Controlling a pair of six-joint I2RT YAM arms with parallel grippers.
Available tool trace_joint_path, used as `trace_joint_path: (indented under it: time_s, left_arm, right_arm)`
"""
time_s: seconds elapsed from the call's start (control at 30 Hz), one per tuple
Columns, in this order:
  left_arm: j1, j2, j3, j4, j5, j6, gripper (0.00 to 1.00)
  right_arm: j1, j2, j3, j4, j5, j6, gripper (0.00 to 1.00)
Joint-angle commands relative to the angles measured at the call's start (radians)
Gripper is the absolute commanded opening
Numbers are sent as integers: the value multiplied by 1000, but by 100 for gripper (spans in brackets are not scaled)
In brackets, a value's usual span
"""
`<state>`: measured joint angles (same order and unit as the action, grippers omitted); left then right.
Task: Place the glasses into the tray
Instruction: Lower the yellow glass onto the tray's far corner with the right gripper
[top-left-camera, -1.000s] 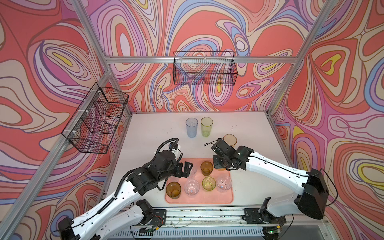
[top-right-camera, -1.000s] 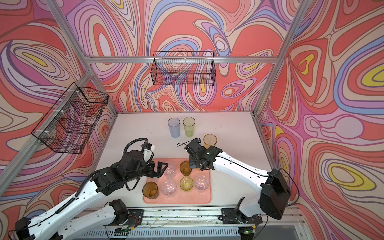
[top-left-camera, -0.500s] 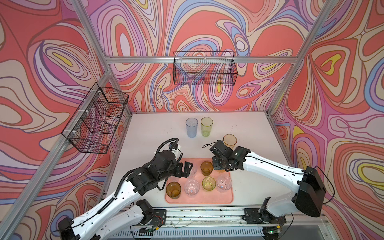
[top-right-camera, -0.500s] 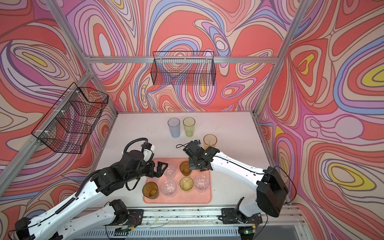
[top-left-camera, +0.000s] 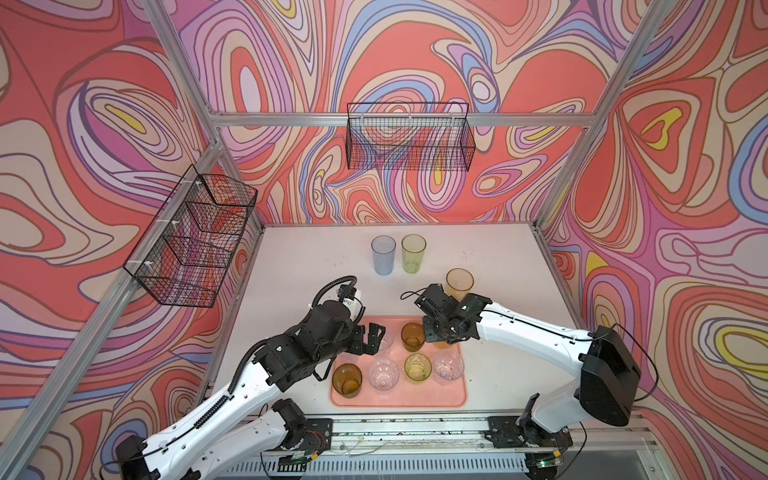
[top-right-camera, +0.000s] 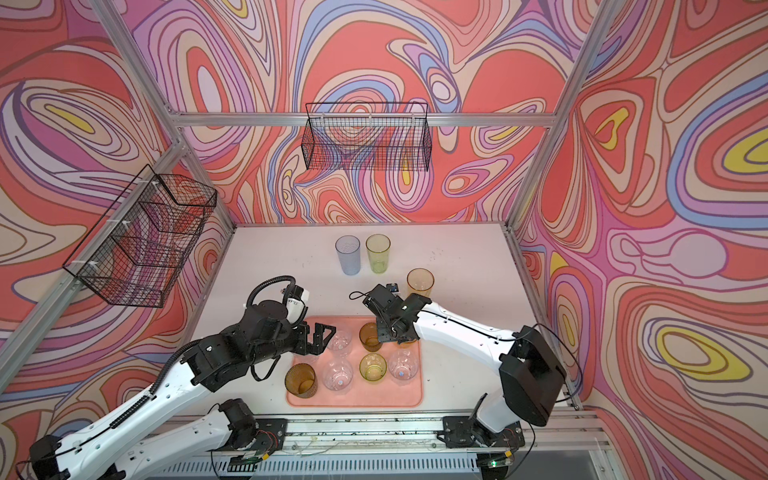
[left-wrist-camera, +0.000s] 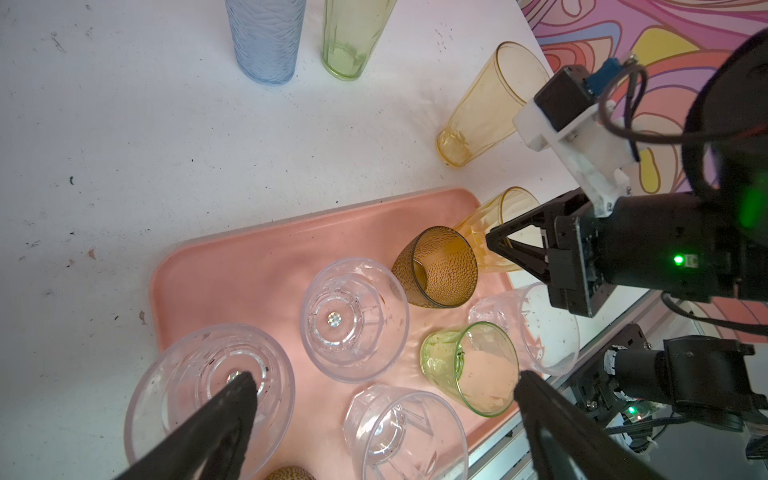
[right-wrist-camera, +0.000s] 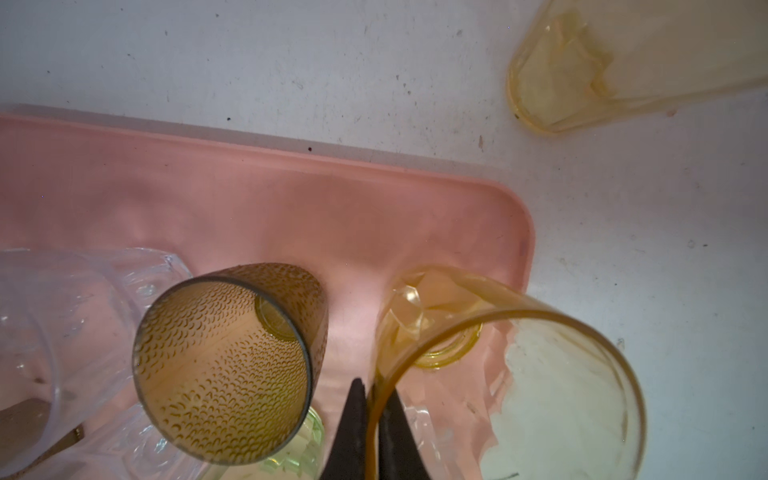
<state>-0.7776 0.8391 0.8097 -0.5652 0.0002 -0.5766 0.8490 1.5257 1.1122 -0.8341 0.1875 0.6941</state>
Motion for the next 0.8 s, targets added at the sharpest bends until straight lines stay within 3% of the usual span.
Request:
trace_joint_path:
  time_s: [0.0, 0.1, 0.5, 0.77]
  left_arm:
    - [5, -11, 4, 8, -3, 7, 100]
    - [6, -12, 3, 7, -6, 10, 100]
    - [4, -11, 12, 6, -20, 15, 100]
    - [5, 39, 63, 7, -39, 29, 100]
  right_arm:
    - [8, 16, -3, 1, 15, 5, 0]
    - [7, 16, 0, -4, 26, 9, 3]
    - [8, -59, 0, 1, 49, 21, 39]
    - [8, -137, -32, 48, 73, 3, 74]
